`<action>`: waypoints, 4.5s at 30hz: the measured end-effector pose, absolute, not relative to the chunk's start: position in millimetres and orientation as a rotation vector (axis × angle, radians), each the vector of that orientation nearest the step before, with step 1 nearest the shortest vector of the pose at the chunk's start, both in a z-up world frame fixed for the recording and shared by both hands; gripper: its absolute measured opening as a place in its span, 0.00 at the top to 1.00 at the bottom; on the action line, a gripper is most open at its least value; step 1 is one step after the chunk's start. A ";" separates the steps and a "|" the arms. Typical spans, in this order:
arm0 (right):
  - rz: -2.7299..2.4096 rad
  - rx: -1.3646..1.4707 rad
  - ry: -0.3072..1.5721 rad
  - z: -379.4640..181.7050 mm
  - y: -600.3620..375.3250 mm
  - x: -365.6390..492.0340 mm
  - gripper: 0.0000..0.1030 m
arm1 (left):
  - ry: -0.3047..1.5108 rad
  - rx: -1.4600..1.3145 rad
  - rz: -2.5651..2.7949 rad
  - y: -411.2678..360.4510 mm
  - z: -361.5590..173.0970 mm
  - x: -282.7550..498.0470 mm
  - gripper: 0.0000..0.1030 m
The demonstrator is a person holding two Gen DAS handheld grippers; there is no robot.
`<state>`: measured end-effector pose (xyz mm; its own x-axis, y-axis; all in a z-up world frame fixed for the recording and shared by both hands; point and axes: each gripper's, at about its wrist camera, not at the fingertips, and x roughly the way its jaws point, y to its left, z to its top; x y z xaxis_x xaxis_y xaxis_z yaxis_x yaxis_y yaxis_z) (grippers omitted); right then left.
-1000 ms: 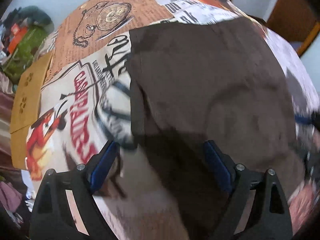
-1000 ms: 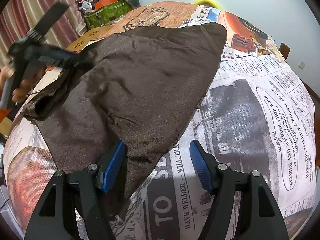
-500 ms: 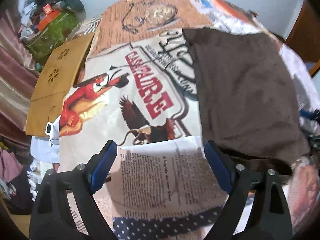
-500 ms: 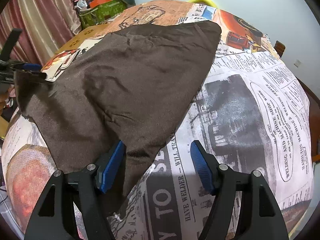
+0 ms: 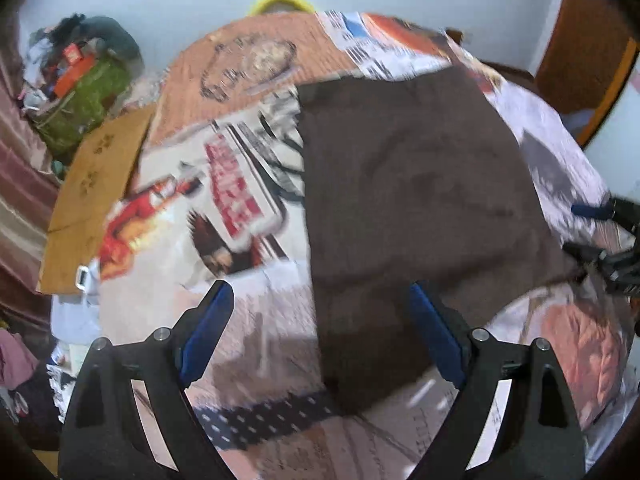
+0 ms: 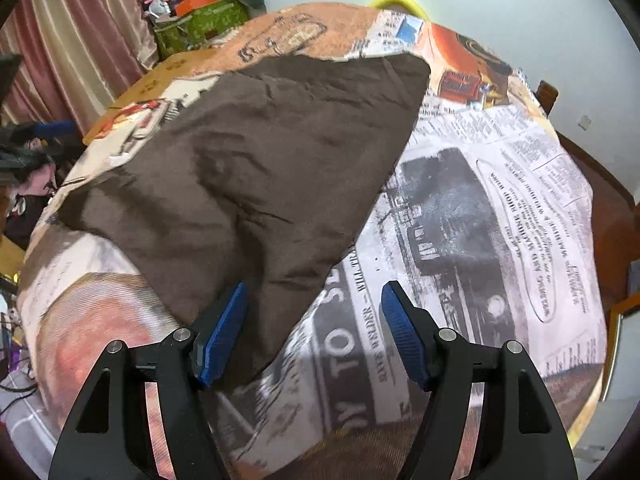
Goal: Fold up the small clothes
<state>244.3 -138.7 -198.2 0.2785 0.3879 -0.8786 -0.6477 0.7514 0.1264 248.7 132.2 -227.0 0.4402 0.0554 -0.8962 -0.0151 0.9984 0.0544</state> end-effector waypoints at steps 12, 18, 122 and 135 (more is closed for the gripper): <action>0.809 -0.306 1.048 -181.9 -126.9 205.4 0.35 | 1.142 0.140 -0.007 99.1 -251.0 213.0 0.08; 0.811 -0.309 1.110 -204.3 -116.9 206.7 0.35 | 1.159 0.126 -0.010 95.0 -260.0 229.9 0.08; 0.696 0.054 1.068 -219.3 -124.6 368.1 0.39 | 1.150 -0.235 -0.077 152.3 -283.1 400.8 0.40; 0.735 0.059 1.071 -223.3 -120.9 363.2 0.88 | 1.119 -0.301 -0.099 151.7 -266.1 389.5 0.82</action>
